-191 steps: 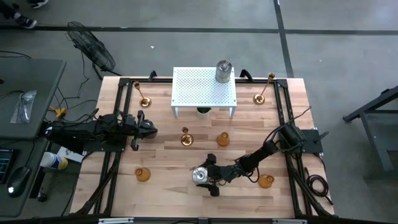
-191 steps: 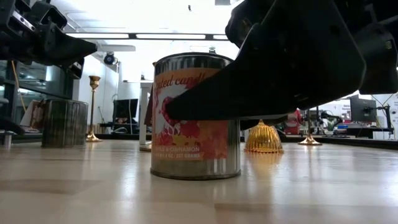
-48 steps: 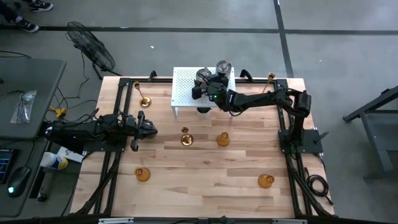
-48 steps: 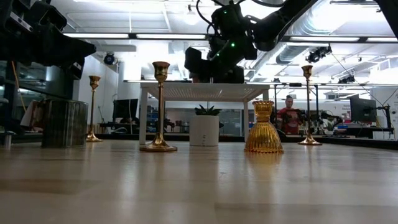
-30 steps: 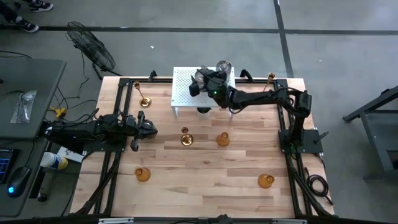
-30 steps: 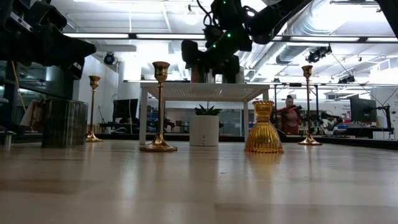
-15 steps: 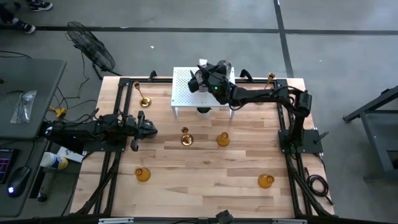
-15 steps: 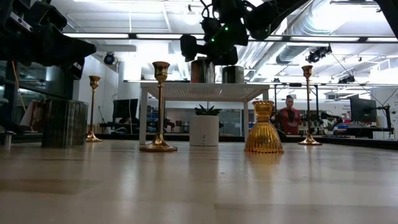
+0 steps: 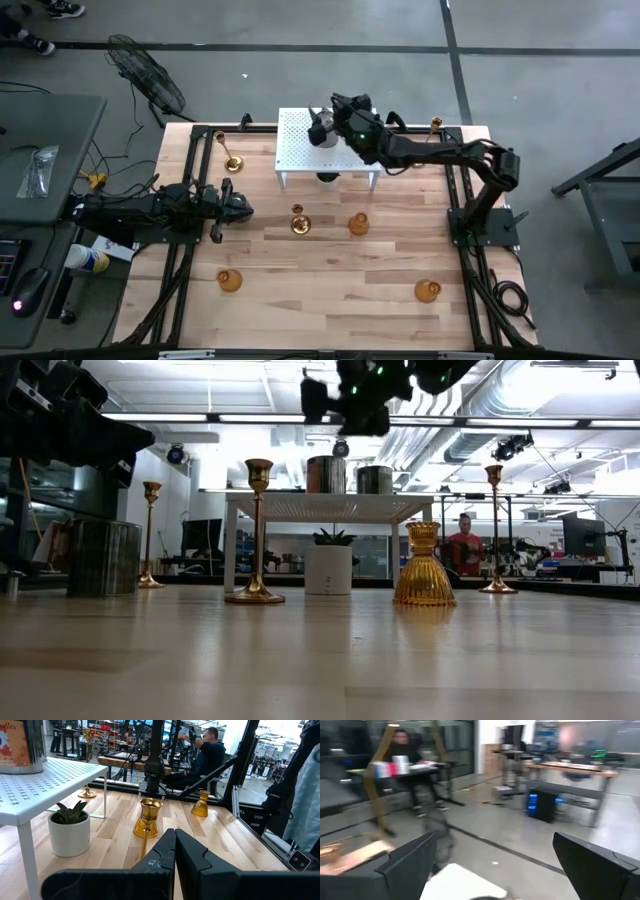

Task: Pick & Place candle stick holders
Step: Put the middle orange scented candle on the shelf, then adjust the orange scented candle on the shelf

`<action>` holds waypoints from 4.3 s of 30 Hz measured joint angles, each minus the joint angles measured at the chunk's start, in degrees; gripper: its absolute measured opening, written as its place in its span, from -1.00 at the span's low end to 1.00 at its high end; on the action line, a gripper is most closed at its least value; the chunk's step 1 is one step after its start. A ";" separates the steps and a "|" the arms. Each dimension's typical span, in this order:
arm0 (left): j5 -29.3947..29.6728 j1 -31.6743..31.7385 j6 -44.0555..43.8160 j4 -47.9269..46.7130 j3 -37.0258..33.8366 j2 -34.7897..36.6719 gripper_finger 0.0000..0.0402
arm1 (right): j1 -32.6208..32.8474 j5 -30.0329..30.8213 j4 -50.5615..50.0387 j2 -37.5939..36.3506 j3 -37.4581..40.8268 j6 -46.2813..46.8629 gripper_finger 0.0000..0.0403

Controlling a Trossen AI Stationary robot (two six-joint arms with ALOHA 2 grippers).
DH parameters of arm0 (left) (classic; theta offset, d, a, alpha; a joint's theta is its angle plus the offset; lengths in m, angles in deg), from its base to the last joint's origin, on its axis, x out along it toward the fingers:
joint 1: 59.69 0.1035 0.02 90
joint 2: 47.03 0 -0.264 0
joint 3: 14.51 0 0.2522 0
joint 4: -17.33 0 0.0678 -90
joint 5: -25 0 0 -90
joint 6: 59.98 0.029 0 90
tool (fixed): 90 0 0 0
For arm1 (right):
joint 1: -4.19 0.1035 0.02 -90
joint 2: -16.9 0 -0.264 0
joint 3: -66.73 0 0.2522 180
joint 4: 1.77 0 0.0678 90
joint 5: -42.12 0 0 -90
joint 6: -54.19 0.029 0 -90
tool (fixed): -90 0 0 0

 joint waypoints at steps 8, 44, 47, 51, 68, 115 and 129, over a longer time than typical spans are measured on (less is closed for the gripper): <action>0.00 0.00 0.00 0.00 0.00 0.01 -1.00 | 3.97 -15.67 -3.33 -3.78 2.55 0.07 0.63; 0.00 0.01 -0.02 0.00 0.00 0.02 -1.00 | 2.65 -22.86 14.26 3.53 18.80 5.19 -0.99; 0.00 0.00 -0.02 0.00 0.00 0.02 -1.00 | 2.24 -20.84 14.47 4.68 17.16 5.60 -0.99; -0.01 0.00 -0.01 0.00 0.00 0.02 -1.00 | 1.12 -15.53 14.36 5.52 16.69 5.90 -0.99; 0.00 0.01 -0.01 0.00 0.00 0.02 -1.00 | -3.63 -12.87 14.42 5.53 16.72 7.77 -0.99; 0.00 0.02 -0.02 0.00 0.00 0.00 -1.00 | -7.28 -1.18 -23.92 -22.21 12.75 5.52 -0.99; 0.00 0.01 -0.01 0.00 0.00 0.00 -1.00 | -19.19 -17.07 -49.63 -5.76 -14.97 22.06 -0.99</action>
